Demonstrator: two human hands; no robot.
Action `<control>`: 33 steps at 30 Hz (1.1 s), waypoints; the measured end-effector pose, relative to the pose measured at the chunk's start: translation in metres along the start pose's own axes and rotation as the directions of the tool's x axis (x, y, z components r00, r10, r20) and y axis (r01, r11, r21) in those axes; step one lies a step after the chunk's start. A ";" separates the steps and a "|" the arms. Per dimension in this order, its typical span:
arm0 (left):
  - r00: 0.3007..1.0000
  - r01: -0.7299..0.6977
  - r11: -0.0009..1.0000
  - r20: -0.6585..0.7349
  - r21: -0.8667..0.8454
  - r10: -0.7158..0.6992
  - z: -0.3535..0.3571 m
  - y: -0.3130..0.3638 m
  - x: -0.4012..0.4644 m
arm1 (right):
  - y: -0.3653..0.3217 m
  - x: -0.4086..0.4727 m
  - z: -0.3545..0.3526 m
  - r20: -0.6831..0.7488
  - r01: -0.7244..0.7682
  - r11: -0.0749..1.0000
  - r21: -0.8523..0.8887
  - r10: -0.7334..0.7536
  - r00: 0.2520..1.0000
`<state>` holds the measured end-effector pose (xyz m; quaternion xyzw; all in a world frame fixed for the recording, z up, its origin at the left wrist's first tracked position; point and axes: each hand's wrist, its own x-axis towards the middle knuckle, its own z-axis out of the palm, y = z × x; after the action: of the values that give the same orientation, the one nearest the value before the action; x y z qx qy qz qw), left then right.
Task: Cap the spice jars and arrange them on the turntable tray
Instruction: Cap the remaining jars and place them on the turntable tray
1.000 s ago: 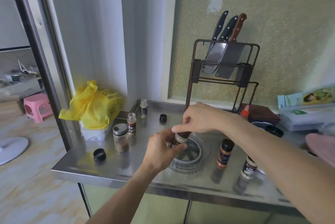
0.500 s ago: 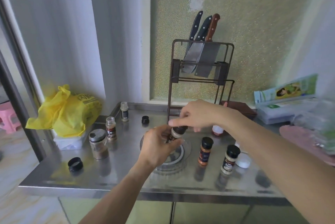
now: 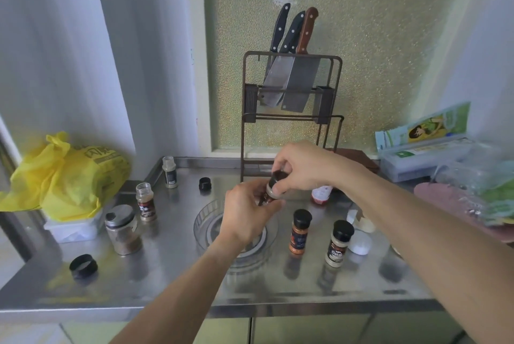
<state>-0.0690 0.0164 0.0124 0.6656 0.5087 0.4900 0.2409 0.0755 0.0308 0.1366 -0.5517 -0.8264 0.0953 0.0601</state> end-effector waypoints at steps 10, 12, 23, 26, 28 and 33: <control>0.938 0.085 0.996 0.338 -0.012 -0.076 0.071 0.008 0.077 | 0.078 0.032 0.015 -0.145 -0.217 0.967 -0.131 0.198 0.969; 0.891 0.153 0.988 0.435 -0.022 -0.129 0.086 -0.002 0.085 | 0.093 0.036 0.028 -0.091 -0.264 0.949 -0.171 0.251 0.964; 0.807 0.385 0.917 0.521 -0.107 -0.278 0.125 -0.043 0.077 | 0.119 0.046 0.071 0.040 -0.295 0.910 -0.291 0.320 0.947; 0.822 0.398 0.907 0.491 -0.133 -0.289 0.101 -0.027 0.073 | 0.112 0.042 0.064 0.073 -0.298 0.898 -0.323 0.338 0.938; 0.850 0.361 0.925 0.447 -0.113 -0.277 0.071 -0.016 0.067 | 0.102 0.039 0.051 0.075 -0.304 0.885 -0.353 0.350 0.934; 0.939 0.288 0.958 0.194 0.000 -0.283 -0.004 -0.023 0.058 | 0.045 0.049 0.017 -0.052 -0.217 0.913 -0.346 0.212 0.976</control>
<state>-0.0824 0.0770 0.0187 0.6255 0.5672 0.3906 0.3667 0.0937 0.0913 0.1098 -0.6414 -0.7642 -0.0509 -0.0442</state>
